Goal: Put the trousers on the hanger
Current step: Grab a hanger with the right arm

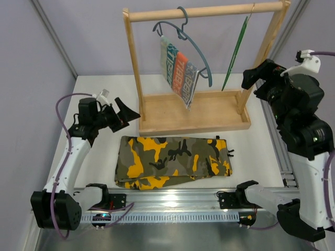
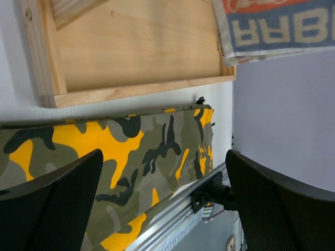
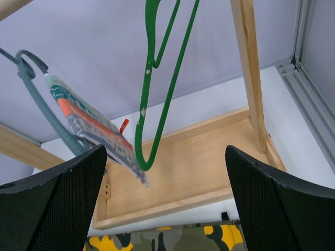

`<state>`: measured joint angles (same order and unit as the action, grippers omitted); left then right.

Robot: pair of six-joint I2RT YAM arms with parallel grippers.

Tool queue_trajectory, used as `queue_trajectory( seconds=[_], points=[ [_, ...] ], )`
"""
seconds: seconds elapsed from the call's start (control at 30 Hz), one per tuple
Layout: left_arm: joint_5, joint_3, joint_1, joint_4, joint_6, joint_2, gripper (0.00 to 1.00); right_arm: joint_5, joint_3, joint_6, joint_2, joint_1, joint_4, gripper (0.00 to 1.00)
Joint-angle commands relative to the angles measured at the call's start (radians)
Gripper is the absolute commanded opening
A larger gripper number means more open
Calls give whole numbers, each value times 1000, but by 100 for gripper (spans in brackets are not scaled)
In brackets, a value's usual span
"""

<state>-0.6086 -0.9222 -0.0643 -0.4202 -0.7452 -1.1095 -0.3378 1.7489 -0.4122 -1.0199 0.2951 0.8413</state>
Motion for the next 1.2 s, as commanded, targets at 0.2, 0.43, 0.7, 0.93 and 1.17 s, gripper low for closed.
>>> queue_trajectory(
  seconds=[0.2,0.43,0.7,0.93,1.17],
  points=[
    [-79,72,3,155,69,63,100,-47,101,-3,-242,1,-260,94],
    [-82,135,3,169,75,69,100,-176,257,29,-431,3,-153,92],
    [-57,154,3,98,104,135,100,-227,215,93,-419,3,-128,74],
    [4,166,3,8,182,178,100,-216,129,196,-370,1,-200,59],
    [79,157,1,-80,241,186,100,-187,104,262,-379,-2,-209,53]
  ],
)
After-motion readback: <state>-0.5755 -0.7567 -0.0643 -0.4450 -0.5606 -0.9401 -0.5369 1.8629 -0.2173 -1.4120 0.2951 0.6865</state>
